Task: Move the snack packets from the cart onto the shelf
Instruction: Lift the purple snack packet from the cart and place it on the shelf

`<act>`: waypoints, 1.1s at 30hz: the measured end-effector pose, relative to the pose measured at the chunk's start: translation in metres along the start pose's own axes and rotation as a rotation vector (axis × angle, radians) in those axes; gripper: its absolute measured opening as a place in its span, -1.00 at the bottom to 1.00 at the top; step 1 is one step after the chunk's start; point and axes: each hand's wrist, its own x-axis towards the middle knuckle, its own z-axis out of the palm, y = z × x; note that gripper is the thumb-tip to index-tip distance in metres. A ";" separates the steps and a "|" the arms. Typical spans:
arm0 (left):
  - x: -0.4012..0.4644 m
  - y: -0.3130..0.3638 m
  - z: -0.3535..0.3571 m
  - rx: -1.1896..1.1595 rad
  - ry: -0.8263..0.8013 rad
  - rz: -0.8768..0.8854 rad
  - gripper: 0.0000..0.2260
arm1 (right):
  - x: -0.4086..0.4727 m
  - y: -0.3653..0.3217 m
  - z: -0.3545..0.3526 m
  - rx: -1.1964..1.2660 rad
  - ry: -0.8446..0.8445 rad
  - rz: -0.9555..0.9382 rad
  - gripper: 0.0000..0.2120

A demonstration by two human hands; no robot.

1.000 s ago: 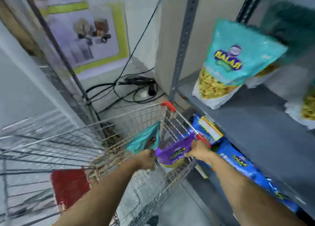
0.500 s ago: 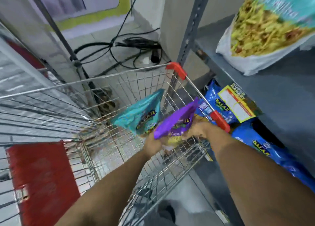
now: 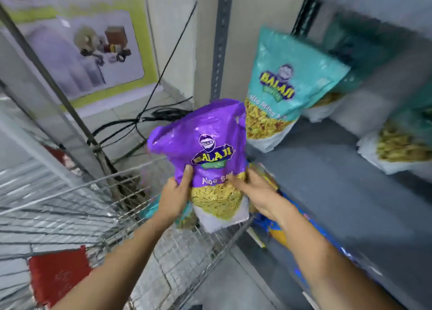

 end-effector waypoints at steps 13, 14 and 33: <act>-0.074 0.159 0.178 0.206 -0.543 0.307 -0.30 | -0.193 -0.049 -0.145 0.305 0.508 -0.190 -0.69; -0.083 0.162 0.197 0.201 -0.578 0.310 -0.24 | -0.210 -0.047 -0.157 0.307 0.541 -0.210 -0.73; -0.223 0.179 0.455 0.047 -1.058 0.247 -0.20 | -0.372 0.030 -0.341 0.307 1.039 -0.395 -0.64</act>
